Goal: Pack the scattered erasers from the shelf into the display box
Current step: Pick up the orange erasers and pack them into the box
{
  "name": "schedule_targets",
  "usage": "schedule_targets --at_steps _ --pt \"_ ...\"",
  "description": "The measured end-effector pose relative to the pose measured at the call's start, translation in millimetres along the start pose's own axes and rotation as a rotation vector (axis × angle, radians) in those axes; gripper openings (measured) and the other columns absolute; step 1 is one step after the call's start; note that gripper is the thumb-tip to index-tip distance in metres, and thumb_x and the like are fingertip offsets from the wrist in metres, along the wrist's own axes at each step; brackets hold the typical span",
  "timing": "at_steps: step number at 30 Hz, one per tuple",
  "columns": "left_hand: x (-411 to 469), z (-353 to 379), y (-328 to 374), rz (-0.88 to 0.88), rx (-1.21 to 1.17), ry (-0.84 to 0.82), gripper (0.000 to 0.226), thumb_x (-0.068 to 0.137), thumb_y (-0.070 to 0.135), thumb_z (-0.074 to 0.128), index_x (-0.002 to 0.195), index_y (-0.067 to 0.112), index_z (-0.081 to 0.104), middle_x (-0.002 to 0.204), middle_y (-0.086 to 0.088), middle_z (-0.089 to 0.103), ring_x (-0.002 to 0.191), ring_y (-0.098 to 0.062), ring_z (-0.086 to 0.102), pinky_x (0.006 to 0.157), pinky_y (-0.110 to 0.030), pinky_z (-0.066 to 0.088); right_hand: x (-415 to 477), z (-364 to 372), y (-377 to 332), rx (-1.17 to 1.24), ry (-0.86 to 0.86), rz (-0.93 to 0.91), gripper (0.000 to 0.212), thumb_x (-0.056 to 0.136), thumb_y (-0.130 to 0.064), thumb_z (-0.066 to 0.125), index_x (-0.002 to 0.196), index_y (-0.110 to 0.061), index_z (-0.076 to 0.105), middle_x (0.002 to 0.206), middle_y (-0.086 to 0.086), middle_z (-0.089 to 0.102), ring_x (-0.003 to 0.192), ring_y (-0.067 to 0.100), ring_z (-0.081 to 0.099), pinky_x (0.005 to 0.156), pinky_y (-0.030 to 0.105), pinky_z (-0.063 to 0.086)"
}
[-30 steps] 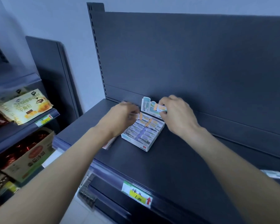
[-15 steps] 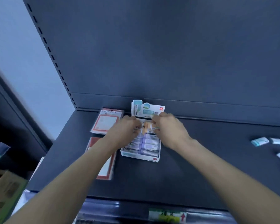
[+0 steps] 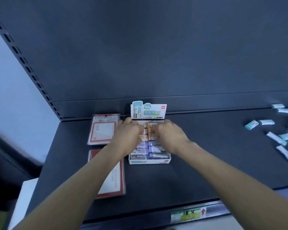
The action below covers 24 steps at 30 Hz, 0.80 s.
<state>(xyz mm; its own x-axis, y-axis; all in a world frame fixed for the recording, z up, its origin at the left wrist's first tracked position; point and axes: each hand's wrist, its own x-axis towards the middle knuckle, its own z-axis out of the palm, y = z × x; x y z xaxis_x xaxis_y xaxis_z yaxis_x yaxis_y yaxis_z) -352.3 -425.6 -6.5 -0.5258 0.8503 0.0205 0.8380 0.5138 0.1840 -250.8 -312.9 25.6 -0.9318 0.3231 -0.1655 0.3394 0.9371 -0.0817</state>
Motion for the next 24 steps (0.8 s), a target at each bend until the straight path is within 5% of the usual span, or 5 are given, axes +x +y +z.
schedule_targets --at_steps 9,17,24 --pt "-3.0 -17.3 -3.9 -0.022 -0.09 0.055 0.022 0.088 0.025 0.059 0.11 0.02 0.061 0.118 0.0 0.059 0.115 -0.021 0.042 0.101 -0.038 0.03 2.2 -2.4 0.8 0.031 0.024 0.027 0.035 0.086 0.003 0.052 0.118 -0.01 0.054 0.118 0.01 0.055 0.11 0.03 0.051 0.079 0.034 0.045" --pt "14.0 -71.3 43.8 0.143 -0.281 0.389 0.016 0.088 0.012 0.056 0.102 0.015 0.065 0.106 -0.003 0.061 0.103 -0.026 0.049 0.091 -0.038 0.033 -34.0 -43.5 35.2 0.152 0.511 0.121 0.025 0.092 -0.009 0.051 0.114 -0.007 0.062 0.104 0.013 0.061 0.104 0.033 0.053 0.081 0.039 0.047" --pt "26.7 -103.1 139.2 0.39 -0.297 0.486 0.016 0.09 0.014 0.055 0.103 0.015 0.064 0.106 -0.002 0.059 0.101 -0.025 0.048 0.087 -0.031 0.028 -95.3 -74.5 91.8 0.037 0.756 0.226 0.025 0.085 -0.005 0.06 0.109 -0.001 0.065 0.102 0.019 0.063 0.097 0.04 0.056 0.079 0.044 0.049"
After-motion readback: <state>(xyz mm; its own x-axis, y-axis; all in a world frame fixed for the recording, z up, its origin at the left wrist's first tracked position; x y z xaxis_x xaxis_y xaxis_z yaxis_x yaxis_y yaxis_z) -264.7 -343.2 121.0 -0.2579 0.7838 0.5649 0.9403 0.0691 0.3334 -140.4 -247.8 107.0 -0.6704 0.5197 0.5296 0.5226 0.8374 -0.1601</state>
